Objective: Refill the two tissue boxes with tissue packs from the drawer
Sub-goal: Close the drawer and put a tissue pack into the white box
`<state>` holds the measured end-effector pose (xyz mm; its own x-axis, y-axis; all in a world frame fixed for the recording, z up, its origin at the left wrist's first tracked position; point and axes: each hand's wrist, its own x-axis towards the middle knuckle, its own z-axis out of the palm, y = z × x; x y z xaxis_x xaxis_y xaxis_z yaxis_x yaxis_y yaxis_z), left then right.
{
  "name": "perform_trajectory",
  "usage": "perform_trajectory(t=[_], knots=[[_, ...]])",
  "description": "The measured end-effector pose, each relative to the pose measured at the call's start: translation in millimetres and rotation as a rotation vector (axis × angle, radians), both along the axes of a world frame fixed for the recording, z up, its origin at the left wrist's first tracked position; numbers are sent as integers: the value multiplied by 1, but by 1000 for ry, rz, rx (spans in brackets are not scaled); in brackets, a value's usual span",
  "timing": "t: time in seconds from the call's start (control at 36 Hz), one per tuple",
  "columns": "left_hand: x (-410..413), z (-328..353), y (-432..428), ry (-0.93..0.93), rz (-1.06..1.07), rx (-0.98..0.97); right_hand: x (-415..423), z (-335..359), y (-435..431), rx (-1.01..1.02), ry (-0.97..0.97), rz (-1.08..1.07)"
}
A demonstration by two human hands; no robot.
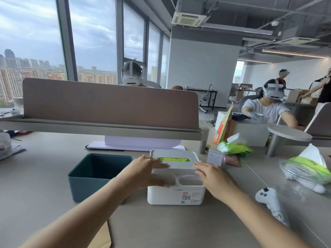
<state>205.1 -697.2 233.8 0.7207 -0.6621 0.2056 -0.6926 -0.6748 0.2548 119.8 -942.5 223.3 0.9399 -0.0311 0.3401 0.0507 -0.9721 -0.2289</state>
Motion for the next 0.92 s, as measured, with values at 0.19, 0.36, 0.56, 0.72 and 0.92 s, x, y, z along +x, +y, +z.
perform_trajectory(t=[0.19,0.36,0.56,0.72,0.92], knots=[[6,5,-3,-9,39,33,7,12,-1,-48,8,1],[18,12,-8,-11,79,-55,24,21,-8,100,89,-34],[42,22,-18,196,119,129,53,26,-15,233,394,35],[59,22,-24,269,122,90,70,30,-22,211,526,73],[65,15,-25,295,133,26,77,16,-31,264,448,96]])
